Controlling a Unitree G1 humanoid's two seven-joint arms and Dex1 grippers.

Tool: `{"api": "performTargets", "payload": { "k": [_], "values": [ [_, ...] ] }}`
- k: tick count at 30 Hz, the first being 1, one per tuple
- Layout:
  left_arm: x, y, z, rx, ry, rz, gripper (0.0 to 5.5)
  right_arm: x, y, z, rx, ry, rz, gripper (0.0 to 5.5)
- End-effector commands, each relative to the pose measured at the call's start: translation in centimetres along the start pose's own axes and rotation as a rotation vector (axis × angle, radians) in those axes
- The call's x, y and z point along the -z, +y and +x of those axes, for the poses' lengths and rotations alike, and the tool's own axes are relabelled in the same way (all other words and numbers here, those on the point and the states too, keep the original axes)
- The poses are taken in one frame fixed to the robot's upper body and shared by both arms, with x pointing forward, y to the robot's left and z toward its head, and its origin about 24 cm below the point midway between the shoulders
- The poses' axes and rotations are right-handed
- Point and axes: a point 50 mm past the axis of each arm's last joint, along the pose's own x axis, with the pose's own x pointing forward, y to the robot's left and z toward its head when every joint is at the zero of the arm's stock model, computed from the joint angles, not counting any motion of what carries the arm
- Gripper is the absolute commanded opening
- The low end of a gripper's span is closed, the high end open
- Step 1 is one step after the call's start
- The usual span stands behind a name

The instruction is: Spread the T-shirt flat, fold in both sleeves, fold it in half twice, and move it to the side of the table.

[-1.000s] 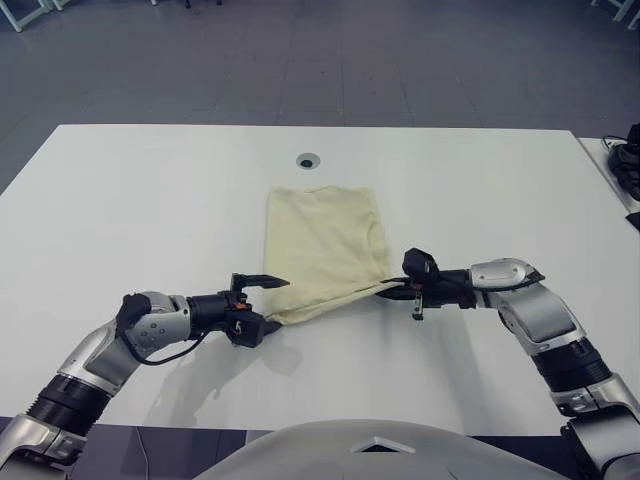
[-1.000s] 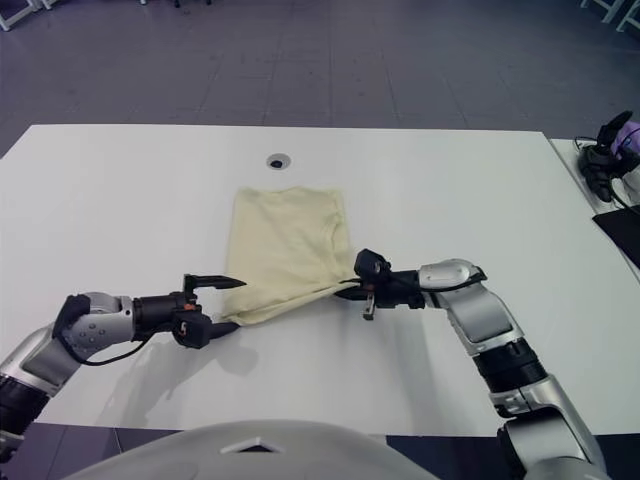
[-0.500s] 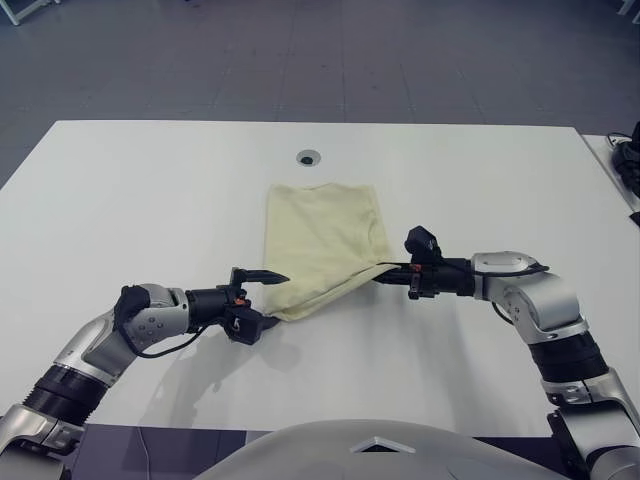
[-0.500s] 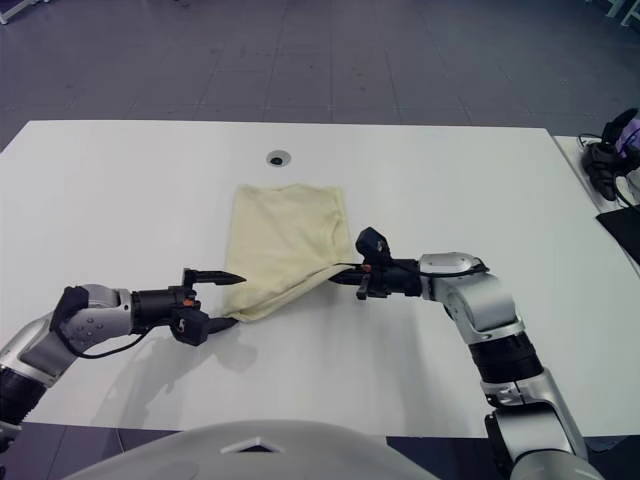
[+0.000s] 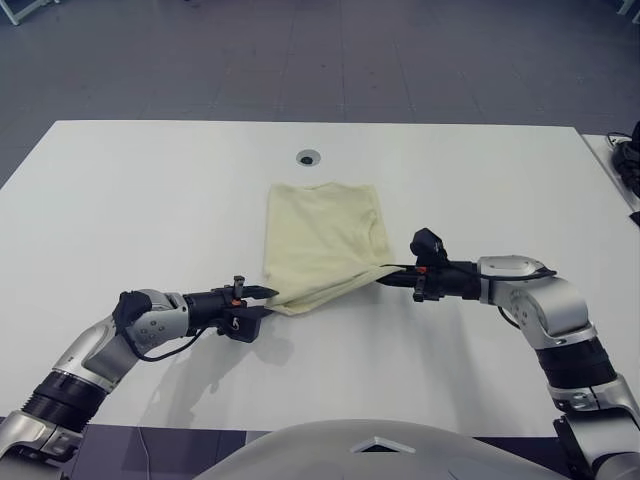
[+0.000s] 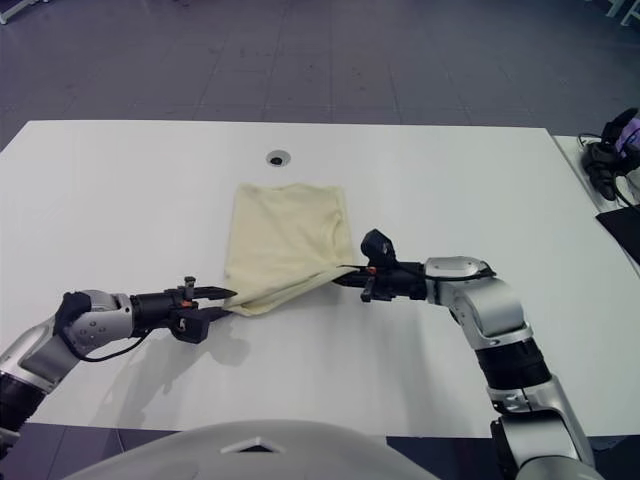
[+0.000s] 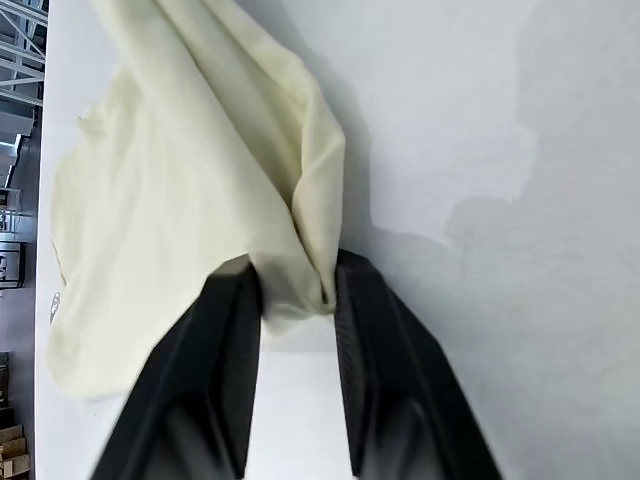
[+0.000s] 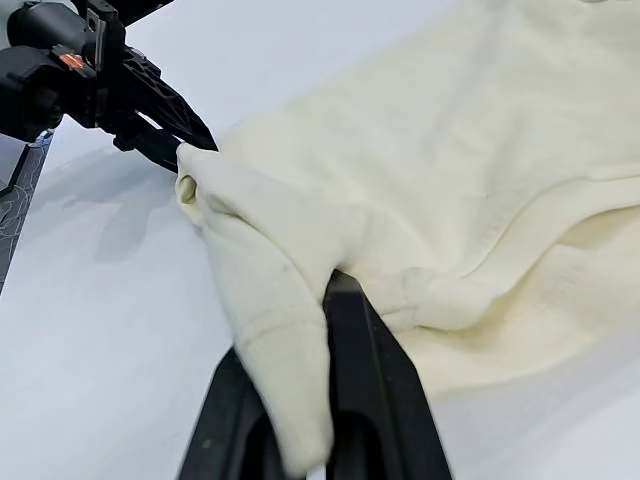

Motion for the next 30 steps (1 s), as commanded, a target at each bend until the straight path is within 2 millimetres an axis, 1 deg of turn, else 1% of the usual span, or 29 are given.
{"api": "performTargets", "payload": {
  "k": [1,3,5,6,9,11,14,16,18,22,25,30],
  "values": [
    [0.2,-2.1,0.4,0.110,0.016,-0.084,0.44,0.2,0.0,-0.2,0.020,0.030,-0.043,0.00],
    [0.0,-2.0,0.2,0.105,-0.013,-0.092,0.16,0.7,-0.1,-0.4,0.029,0.058,-0.063,0.00],
    [-0.3,-1.6,-0.2,0.093,-0.032,-0.098,0.11,1.0,-0.1,-0.8,0.038,0.080,-0.100,0.00],
    [-0.4,-1.0,-0.5,0.080,-0.044,-0.100,0.11,1.1,0.1,-1.2,0.042,0.092,-0.138,0.00],
    [-1.0,0.7,-1.6,0.064,-0.075,-0.100,0.11,1.5,0.7,-2.4,0.072,0.172,-0.353,0.00],
    [-1.5,1.4,-2.1,0.086,-0.101,-0.105,0.11,1.9,1.5,-3.1,0.076,0.225,-0.495,0.00],
    [-2.2,1.3,-2.8,0.142,-0.142,-0.149,0.11,2.2,2.8,-3.6,0.043,0.272,-0.620,0.00],
    [-2.8,1.2,-3.3,0.178,-0.172,-0.193,0.11,2.2,3.5,-3.9,0.014,0.299,-0.660,0.00],
    [-3.4,1.2,-3.9,0.225,-0.194,-0.237,0.11,2.0,4.3,-4.3,-0.013,0.296,-0.636,0.00],
    [-5.3,1.3,-5.7,0.363,-0.257,-0.362,0.11,0.7,6.6,-5.6,-0.121,0.250,-0.462,0.00],
    [-6.8,1.5,-6.7,0.436,-0.319,-0.432,0.11,-0.2,8.3,-6.8,-0.226,0.253,-0.349,0.00],
    [-7.7,1.7,-8.2,0.521,-0.352,-0.499,0.11,-1.7,10.5,-8.3,-0.359,0.231,-0.219,0.00]
  ]
}}
